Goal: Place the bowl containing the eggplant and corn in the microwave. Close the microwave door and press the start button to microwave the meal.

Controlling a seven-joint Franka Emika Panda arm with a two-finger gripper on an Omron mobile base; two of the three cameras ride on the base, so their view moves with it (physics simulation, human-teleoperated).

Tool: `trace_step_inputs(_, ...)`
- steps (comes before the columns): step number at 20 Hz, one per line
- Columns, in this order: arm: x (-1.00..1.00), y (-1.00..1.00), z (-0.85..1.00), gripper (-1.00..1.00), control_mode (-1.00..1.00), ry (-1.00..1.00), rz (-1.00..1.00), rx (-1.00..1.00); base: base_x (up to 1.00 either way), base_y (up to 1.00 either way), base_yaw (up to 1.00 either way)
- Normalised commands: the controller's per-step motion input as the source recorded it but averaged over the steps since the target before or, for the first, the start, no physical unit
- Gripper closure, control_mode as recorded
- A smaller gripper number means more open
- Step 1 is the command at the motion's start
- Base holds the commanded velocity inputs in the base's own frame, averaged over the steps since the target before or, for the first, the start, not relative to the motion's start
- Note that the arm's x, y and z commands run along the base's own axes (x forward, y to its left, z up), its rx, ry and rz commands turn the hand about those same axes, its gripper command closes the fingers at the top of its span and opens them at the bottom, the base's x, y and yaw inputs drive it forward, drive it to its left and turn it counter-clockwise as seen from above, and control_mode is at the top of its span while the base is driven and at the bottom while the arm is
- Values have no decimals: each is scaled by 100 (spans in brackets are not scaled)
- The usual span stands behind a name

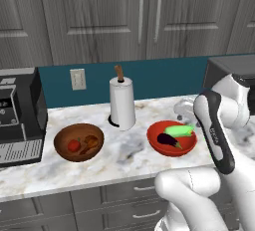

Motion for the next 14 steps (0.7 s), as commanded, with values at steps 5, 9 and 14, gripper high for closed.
trace_step_inputs(5,3,-70,-12,-100,-100,12,-2,29,0,0,0)
trace_step_inputs(9,11,-46,-23,-100,-100,7,0,29,0,0,0)
trace_step_inputs(14,6,-18,-43,-100,-100,5,0,17,0,0,0)
